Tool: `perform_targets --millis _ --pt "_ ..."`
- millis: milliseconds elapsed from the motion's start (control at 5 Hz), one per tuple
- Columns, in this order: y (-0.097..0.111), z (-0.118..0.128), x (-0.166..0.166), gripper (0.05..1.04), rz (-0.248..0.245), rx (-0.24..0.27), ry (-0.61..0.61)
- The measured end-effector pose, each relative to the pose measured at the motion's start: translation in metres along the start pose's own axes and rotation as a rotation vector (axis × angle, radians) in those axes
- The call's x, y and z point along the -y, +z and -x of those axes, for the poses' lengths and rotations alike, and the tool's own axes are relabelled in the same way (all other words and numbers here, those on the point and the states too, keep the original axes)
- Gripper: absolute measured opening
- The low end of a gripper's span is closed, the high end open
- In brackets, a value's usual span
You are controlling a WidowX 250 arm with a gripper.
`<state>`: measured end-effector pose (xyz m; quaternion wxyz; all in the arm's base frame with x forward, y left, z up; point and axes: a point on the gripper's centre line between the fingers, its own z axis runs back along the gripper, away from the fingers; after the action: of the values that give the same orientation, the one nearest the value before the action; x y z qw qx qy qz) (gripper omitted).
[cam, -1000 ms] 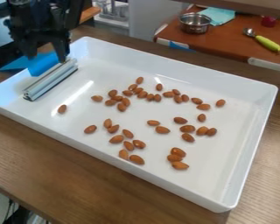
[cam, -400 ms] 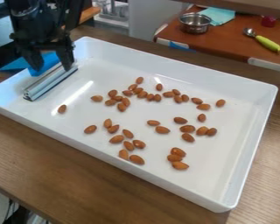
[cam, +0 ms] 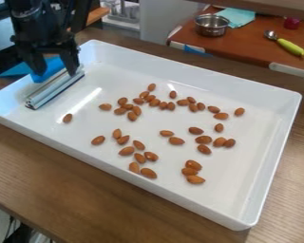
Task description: Sweep into pile
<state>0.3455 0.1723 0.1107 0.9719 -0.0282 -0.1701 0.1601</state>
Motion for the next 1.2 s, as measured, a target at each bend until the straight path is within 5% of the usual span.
perform_targets --millis 400,600,800,1200 --pt "-0.004 -0.002 -0.005 0.95 -0.026 0.008 -0.029" --pt "-0.006 0.0 -0.008 0.611 -0.042 0.001 -0.044" --pt "-0.011 0.009 -0.009 0.375 -0.05 -0.014 -0.062" --pt "-0.007 0.028 -0.007 0.336 -0.063 -0.031 -0.097"
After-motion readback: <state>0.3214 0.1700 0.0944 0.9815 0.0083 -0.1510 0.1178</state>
